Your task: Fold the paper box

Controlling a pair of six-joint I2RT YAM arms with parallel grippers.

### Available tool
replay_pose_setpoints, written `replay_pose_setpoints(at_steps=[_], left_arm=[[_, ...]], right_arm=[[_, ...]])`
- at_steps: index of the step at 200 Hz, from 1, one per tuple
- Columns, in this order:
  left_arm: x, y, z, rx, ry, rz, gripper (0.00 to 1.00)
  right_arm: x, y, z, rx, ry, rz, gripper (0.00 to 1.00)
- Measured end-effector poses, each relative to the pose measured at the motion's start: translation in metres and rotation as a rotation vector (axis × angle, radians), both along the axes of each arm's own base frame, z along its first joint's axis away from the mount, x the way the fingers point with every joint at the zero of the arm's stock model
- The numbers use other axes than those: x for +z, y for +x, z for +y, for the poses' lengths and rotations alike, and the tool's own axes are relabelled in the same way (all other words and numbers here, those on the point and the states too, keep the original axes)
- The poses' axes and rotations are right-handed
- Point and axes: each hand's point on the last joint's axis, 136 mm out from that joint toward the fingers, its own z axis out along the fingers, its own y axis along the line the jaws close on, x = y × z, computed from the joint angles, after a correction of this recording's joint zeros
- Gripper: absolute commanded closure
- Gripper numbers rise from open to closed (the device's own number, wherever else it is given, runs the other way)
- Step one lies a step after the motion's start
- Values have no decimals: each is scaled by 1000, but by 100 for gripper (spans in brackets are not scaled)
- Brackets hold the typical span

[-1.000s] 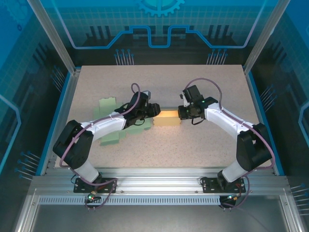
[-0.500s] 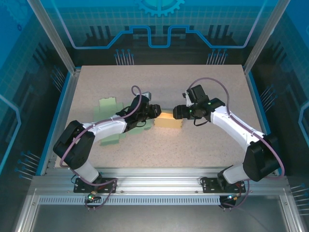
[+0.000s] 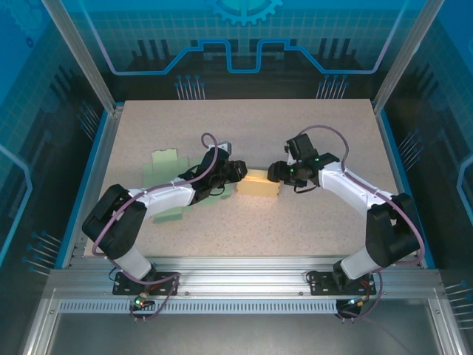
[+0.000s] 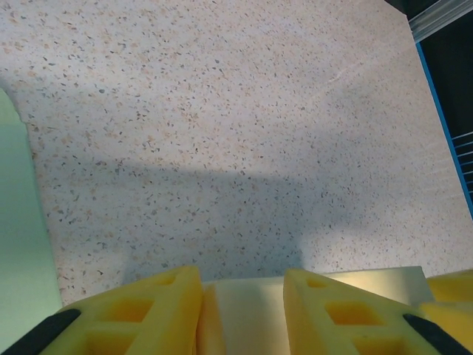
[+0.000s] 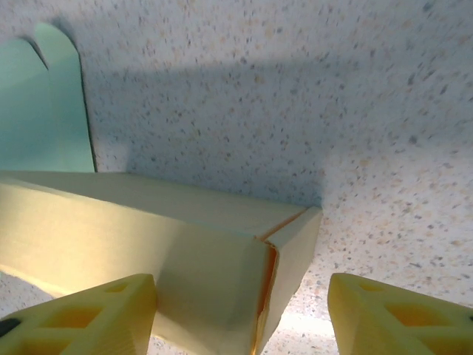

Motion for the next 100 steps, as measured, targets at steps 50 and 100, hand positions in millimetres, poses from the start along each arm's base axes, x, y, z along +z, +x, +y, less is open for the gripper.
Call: replay_pose_setpoints(at_steps=[50, 100], left_arm=[[-11, -4, 2, 3, 13, 17, 60], [-12, -5, 6, 12, 10, 4, 74]], right_arm=[[-4, 2, 7, -9, 95, -45, 52], [-4, 11, 8, -25, 138, -107, 61]])
